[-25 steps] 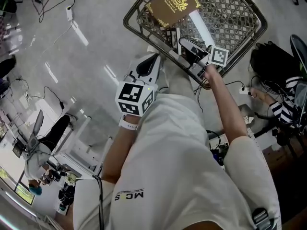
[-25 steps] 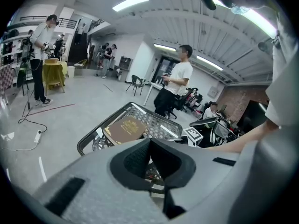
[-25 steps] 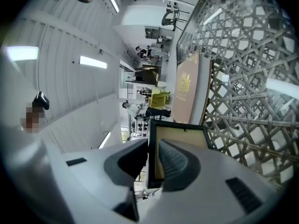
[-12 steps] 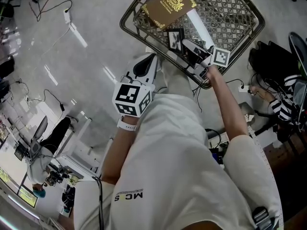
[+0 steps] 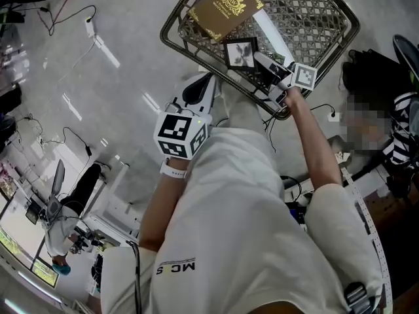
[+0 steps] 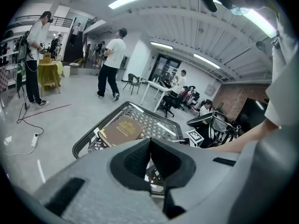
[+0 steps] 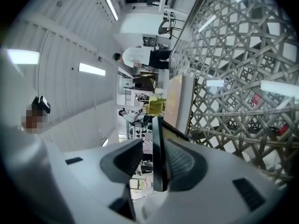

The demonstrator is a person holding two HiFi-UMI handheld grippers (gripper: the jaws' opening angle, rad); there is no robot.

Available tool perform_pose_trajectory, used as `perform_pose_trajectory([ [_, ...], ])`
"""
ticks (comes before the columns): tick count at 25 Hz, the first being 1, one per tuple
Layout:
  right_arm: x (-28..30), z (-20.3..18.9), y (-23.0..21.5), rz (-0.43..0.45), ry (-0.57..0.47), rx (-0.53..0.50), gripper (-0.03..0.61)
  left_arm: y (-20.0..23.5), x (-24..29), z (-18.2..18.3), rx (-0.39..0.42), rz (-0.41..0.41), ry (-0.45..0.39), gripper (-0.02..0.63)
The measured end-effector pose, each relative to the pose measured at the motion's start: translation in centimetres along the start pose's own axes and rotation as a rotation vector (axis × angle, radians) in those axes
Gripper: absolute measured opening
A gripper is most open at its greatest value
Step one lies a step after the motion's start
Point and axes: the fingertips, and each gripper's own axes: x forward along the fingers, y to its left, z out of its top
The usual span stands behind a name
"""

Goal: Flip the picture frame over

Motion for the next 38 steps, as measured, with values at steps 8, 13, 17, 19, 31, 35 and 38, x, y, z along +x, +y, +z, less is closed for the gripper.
perform_pose_trajectory([
  [8,-1.0,0.5,-2.0,-0.125,-0.029,-0.05,0.192,-0.4,0.4,0.4,0.013,-0.018,0.009,0.025],
  [13,-1.3,0.6,-3.8,-0.252,0.008,-0.141,0.229,-0.2,0.7,0.6,0.018,-0.022,0.014,0.025],
  [17,-1.5,0.4,-5.1,-0.322,0.032,-0.18,0.23,-0.2,0.9,0.3,0.012,-0.033,0.025,0.025],
  [19,-1.5,0.3,-5.7,-0.363,0.043,-0.211,0.23,-0.1,0.9,0.4,0.017,-0.04,0.031,0.025],
  [31,-2.2,0.1,-10.1,-0.677,0.162,-0.429,0.232,0.4,1.4,2.0,0.054,-0.089,0.034,0.025],
  [35,-2.9,0.3,-10.8,-0.802,0.178,-0.485,0.236,0.9,1.4,2.3,0.057,-0.106,0.035,0.025],
  [38,-3.8,0.3,-11.0,-0.875,0.189,-0.504,0.236,1.1,1.4,2.4,0.052,-0.113,0.035,0.025],
])
